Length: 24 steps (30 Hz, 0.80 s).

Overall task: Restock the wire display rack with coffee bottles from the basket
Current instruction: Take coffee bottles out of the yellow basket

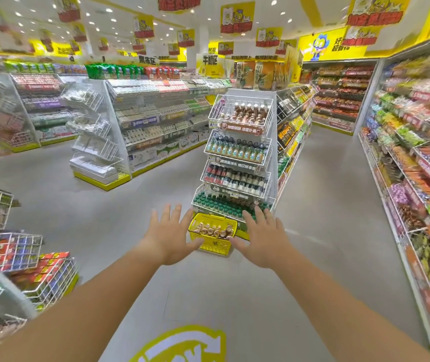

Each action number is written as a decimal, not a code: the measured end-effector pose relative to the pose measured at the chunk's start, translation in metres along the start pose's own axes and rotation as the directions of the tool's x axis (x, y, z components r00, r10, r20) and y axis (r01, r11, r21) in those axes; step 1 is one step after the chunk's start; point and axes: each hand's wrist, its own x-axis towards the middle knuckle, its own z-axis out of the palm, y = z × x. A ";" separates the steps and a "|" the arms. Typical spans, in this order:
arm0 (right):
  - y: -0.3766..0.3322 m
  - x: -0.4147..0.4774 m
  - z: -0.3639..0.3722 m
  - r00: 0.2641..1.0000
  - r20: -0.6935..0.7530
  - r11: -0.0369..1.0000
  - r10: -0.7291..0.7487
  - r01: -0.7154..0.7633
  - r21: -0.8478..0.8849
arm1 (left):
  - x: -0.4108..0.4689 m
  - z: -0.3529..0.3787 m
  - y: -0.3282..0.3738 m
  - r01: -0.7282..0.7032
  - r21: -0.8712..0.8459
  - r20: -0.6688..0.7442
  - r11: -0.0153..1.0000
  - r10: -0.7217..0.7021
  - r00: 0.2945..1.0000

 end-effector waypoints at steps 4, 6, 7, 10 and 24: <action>0.014 0.081 0.030 1.000 0.006 1.000 0.013 -0.013 0.010 | 0.080 0.022 -0.012 -0.029 -0.026 -0.007 0.999 0.029 1.000; 0.021 0.130 0.044 1.000 -0.011 1.000 0.026 -0.026 0.016 | 0.127 0.034 -0.021 -0.031 -0.034 -0.029 0.999 0.030 0.999; 0.024 0.154 0.051 1.000 -0.015 1.000 0.028 -0.027 0.016 | 0.151 0.040 -0.028 -0.038 -0.042 -0.030 0.998 0.037 0.999; 0.029 0.227 0.070 0.999 -0.017 0.999 0.046 -0.046 0.019 | 0.225 0.055 -0.051 -0.071 -0.078 -0.022 0.994 0.070 0.997; 0.073 0.505 0.132 0.986 0.092 0.990 0.138 -0.141 0.026 | 0.544 0.113 -0.112 -0.184 -0.038 0.001 0.982 0.184 0.983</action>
